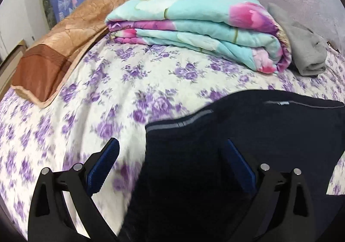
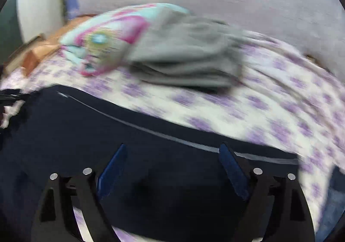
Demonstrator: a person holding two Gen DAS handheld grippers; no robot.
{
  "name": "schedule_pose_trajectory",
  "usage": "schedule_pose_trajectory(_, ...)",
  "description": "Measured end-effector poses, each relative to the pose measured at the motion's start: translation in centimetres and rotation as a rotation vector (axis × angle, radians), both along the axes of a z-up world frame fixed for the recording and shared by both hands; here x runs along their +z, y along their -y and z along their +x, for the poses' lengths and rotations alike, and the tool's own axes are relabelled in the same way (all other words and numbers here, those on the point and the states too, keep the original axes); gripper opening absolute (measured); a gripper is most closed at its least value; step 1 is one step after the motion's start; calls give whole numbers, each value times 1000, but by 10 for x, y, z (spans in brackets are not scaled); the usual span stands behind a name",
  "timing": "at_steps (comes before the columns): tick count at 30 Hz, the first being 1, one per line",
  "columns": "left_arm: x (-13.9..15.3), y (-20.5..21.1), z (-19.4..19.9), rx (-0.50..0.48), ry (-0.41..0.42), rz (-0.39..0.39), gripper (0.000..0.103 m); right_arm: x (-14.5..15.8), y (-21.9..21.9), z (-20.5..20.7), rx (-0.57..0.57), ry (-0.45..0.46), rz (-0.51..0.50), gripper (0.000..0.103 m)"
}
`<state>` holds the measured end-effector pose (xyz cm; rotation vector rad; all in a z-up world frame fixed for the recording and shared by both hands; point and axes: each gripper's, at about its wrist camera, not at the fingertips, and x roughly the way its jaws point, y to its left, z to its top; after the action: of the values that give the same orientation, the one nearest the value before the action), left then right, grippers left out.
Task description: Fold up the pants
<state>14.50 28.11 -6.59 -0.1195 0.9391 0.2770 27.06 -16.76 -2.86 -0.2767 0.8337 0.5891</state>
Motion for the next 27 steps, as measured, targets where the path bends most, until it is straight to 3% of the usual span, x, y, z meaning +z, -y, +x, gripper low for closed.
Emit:
schedule_pose_trajectory(1,-1,-4,6,-9,-5,8,93,1,-17,1,21,-11,13,92)
schedule_pose_trajectory(3,-5,-8,17,-55,-20,20,78,-7,-59,6,100,-21,16,92)
schedule_pose_trajectory(5,-10,-5,27,-110,-43,38,73,-13,-94,3,176,-2,-25,92)
schedule_pose_trajectory(7,-18,3,37,-204,-80,69,70,-28,-131,0,244,46,-171,92)
schedule_pose_trajectory(10,-29,18,46,-368,-130,188,68,-53,-162,10,307,74,-351,92)
schedule_pose_trajectory(11,-29,17,49,-392,-134,181,66,-60,-166,18,317,56,-368,92)
schedule_pose_trajectory(12,-29,14,54,-404,-142,145,56,-67,-168,29,323,11,-358,92)
schedule_pose_trajectory(13,-30,8,60,-419,-161,64,51,-70,-168,35,322,-20,-339,92)
schedule_pose_trajectory(14,-30,5,62,-430,-167,23,44,-74,-167,41,320,-57,-314,86)
schedule_pose_trajectory(16,-29,12,62,-479,-160,46,33,-75,-169,40,375,-127,-243,50)
schedule_pose_trajectory(17,-28,16,61,-500,-156,58,23,-72,-168,34,398,-144,-225,20)
schedule_pose_trajectory(18,-26,21,58,-503,-150,90,20,-70,-169,29,409,-144,-226,11)
schedule_pose_trajectory(20,-20,30,51,-506,-135,138,17,-63,-164,19,422,-123,-225,6)
schedule_pose_trajectory(22,-5,33,42,-495,-93,152,16,-39,-146,9,419,-132,-135,6)
schedule_pose_trajectory(27,63,46,-10,-531,58,135,15,37,-96,-41,457,-93,36,6)
